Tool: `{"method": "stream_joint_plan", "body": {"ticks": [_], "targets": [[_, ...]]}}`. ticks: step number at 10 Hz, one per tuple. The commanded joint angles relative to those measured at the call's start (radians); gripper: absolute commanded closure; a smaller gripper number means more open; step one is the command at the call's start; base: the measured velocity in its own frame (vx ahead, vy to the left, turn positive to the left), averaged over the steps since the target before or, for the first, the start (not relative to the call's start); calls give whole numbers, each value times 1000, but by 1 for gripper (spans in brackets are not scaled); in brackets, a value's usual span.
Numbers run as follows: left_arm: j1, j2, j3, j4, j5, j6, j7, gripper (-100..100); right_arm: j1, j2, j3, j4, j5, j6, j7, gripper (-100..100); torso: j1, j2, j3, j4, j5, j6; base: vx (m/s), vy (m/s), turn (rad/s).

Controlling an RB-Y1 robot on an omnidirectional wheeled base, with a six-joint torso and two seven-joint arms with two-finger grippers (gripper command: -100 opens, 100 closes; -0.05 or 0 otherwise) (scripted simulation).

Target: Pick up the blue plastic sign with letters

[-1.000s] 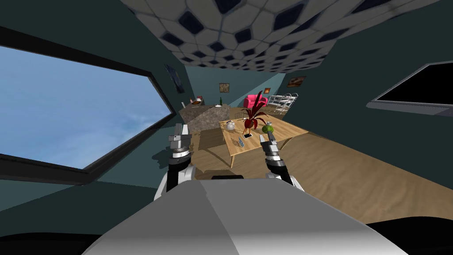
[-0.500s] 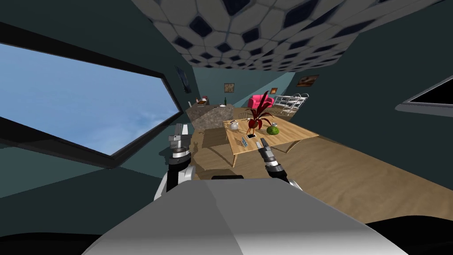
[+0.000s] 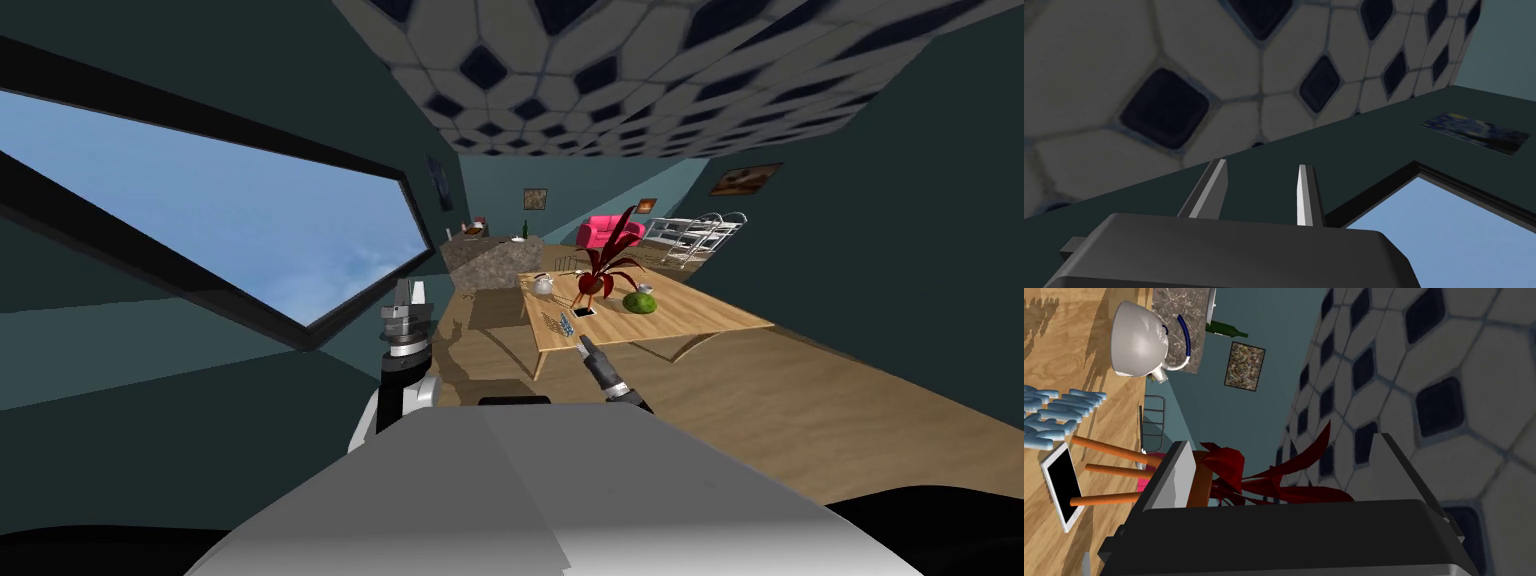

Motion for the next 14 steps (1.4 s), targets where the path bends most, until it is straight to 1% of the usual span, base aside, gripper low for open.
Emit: {"method": "stream_joint_plan", "body": {"ticks": [1, 2, 3, 4, 5, 7, 8, 11, 12, 13, 14], "targets": [[0, 0, 0, 0, 0, 0, 0, 0, 45, -49, 16, 15, 47, 29, -22, -100, 0, 0, 0, 0, 0, 0, 21, 60, 290], [0, 0, 0, 0, 0, 0, 0, 0, 66, -81, 20, 44, 75, 36, -36, -100, 1, 0, 0, 0, 0, 0, 40, 64, 210], [0, 0, 0, 0, 0, 0, 0, 0, 66, -81, 20, 44, 75, 36, -36, -100, 1, -1, -1, 0, 0, 0, 30, 40, 90], [0, 0, 0, 0, 0, 0, 0, 0, 87, -115, 24, 69, 103, 46, -52, -100, 0, -1, -1, 0, 0, 0, 24, 45, 232], [0, 0, 0, 0, 0, 0, 0, 0, 87, -115, 24, 73, 103, 46, -52, -100, 0, -1, 0, 0, 0, 0, 27, 28, 88], [0, 0, 0, 0, 0, 0, 0, 0, 131, -185, 27, 127, 161, 70, -85, -100, -1, -2, -1, 0, 0, 0, 53, 41, 244], [0, 0, 0, 0, 0, 0, 0, 0, 131, -185, 27, 127, 161, 70, -85, -100, 0, -2, -1, 0, 0, 0, 46, 36, 107], [0, 0, 0, 0, 0, 0, 0, 0, 198, -282, 23, 201, 247, 118, -137, -100, 0, -4, -2, -1, 0, 0, 84, 47, 257], [0, 0, 0, 0, 0, 0, 0, 0, 198, -292, 23, 201, 247, 118, -137, -100, 1, -6, -3, -1, 0, 0, 99, 33, 100], [0, 0, 0, 0, 0, 0, 0, 0, 220, -328, 21, 223, 275, 137, -155, -100, 0, -5, -3, -1, 0, 1, 93, 39, 200], [0, 0, 0, 0, 0, 0, 0, 0, 220, -328, 21, 223, 275, 137, -155, -100, 0, -5, -3, -1, 0, 0, 62, 23, 101]]}}
